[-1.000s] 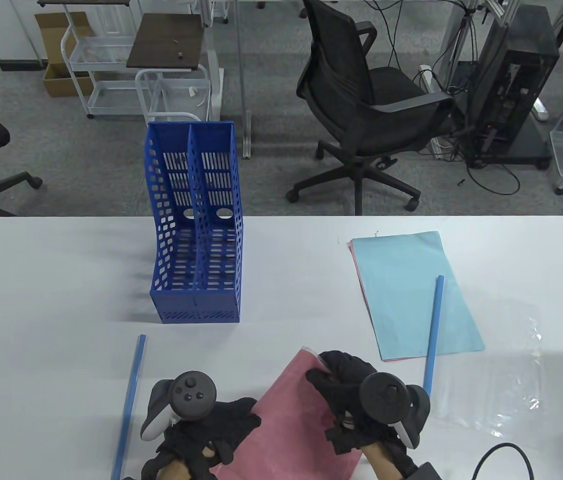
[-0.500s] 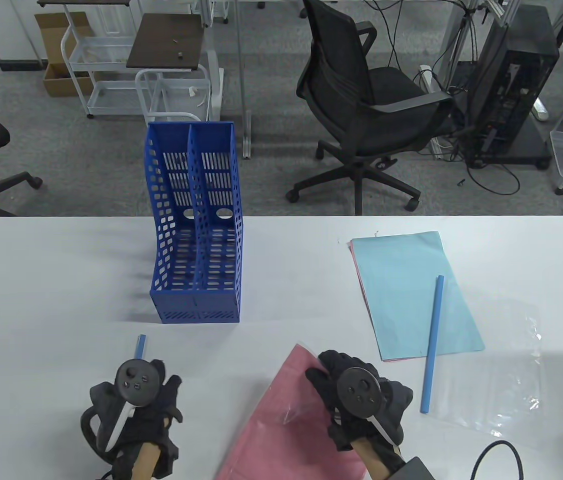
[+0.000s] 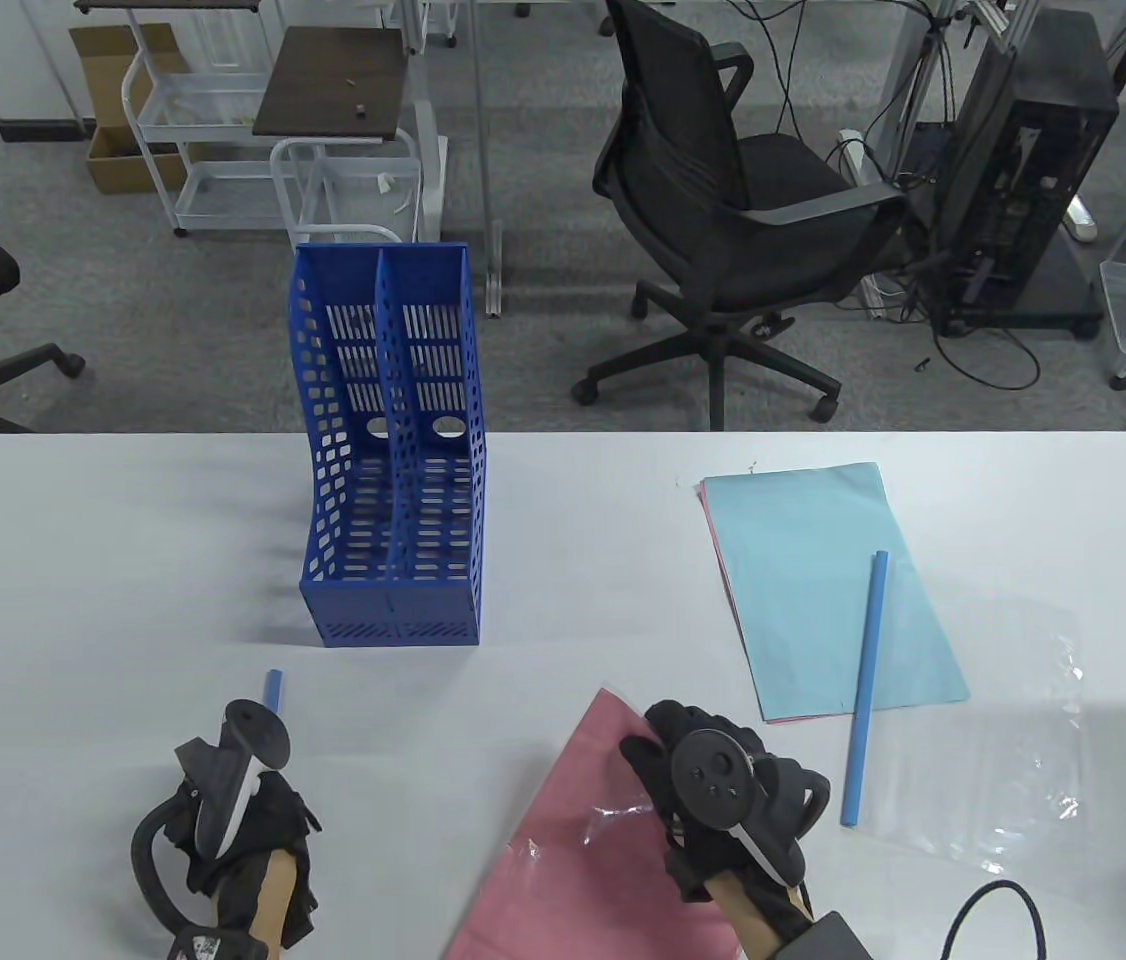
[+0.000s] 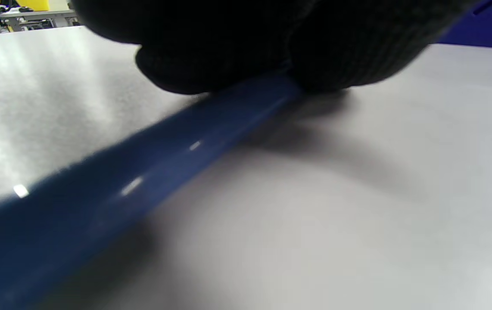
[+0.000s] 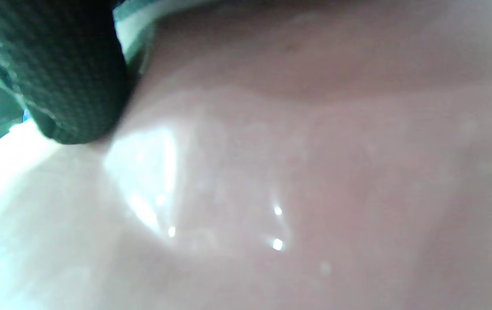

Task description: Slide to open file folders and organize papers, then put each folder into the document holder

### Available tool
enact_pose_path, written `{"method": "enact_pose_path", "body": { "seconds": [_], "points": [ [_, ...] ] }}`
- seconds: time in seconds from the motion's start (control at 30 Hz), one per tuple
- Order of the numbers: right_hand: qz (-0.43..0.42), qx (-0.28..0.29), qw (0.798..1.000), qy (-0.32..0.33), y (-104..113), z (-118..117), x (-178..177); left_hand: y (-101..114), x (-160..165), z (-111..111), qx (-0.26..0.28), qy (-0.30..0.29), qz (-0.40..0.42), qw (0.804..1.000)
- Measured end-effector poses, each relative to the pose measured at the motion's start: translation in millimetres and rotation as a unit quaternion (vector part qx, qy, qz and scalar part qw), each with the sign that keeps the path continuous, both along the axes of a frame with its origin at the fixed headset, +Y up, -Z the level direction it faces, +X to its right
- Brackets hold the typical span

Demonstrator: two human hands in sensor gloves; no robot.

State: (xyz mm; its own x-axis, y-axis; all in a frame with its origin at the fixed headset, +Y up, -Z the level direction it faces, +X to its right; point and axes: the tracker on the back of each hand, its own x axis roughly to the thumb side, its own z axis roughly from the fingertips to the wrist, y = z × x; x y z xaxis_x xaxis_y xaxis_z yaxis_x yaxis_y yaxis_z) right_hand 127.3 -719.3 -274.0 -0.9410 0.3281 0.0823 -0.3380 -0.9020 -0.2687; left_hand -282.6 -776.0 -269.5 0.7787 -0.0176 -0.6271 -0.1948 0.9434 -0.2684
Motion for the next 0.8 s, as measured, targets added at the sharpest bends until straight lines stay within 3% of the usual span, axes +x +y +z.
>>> {"method": "enact_pose_path", "body": {
  "seconds": [0.13,0.2,0.3,0.33,0.37,0.47,0.5,0.63,0.8],
  "points": [
    [0.006,0.001,1.000,0.004,-0.1,0.2,-0.2,3.6,14.8,-2.3,0.000,-0.036,0.009,0.999],
    [0.008,0.000,1.000,0.014,0.1,0.4,-0.9,11.1,25.7,-1.8,0.000,-0.084,0.124,0.989],
    [0.012,0.005,1.000,0.021,0.0,1.8,-2.9,29.9,52.7,-2.9,0.064,-0.182,0.355,0.915],
    [0.022,0.012,0.999,0.024,0.3,3.2,-4.8,38.4,65.5,-5.6,0.095,-0.213,0.421,0.877],
    [0.030,0.017,0.999,0.029,0.2,4.6,-6.4,46.1,76.2,-7.6,0.123,-0.229,0.467,0.845],
    [0.040,0.022,0.997,0.055,-1.2,9.5,-11.9,64.0,96.2,-20.7,0.232,-0.250,0.531,0.776],
    [0.045,0.024,0.997,0.065,-1.0,11.3,-14.0,67.3,99.1,-26.0,0.265,-0.246,0.539,0.761],
    [0.056,0.034,0.993,0.100,3.0,18.1,-19.2,68.4,94.7,-34.0,0.348,-0.207,0.545,0.734],
    [0.067,0.043,0.989,0.128,2.5,21.5,-21.9,68.0,67.8,-32.8,0.410,-0.140,0.571,0.698]
  ]
}}
